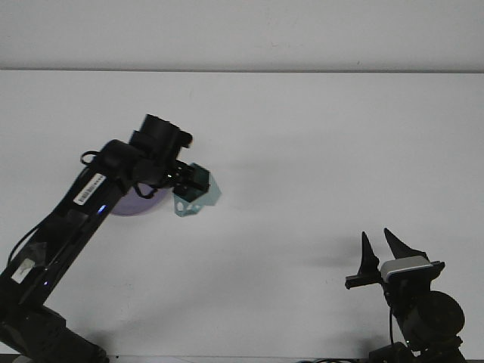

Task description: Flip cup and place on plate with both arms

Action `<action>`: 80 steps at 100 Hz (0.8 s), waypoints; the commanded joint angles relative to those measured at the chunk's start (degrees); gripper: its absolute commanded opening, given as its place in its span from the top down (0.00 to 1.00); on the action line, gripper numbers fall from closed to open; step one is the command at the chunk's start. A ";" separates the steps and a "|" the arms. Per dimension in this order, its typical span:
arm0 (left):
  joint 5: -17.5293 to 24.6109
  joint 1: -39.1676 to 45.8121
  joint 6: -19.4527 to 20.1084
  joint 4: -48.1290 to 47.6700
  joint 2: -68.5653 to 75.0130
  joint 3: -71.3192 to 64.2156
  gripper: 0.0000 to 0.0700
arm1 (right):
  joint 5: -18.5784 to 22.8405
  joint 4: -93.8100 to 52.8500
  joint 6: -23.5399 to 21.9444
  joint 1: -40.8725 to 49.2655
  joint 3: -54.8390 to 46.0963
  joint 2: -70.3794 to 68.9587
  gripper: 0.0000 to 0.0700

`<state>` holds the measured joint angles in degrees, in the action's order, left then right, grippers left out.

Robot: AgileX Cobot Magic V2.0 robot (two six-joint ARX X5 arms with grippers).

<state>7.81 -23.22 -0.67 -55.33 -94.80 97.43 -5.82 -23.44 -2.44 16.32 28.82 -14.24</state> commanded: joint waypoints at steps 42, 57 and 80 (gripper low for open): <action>-1.70 24.79 7.02 0.31 -4.68 1.29 0.98 | 1.51 0.24 -1.07 0.11 0.48 -0.09 0.56; -3.61 26.67 8.20 0.81 -9.01 1.29 0.98 | 1.42 0.24 -1.05 0.11 0.48 -0.09 0.56; -3.78 27.34 8.79 2.84 -14.29 1.29 0.98 | 1.42 0.22 -1.05 0.11 0.48 -0.09 0.56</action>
<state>4.34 3.95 7.18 -52.64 -106.78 97.45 -4.43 -23.53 -2.85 16.34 28.82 -14.24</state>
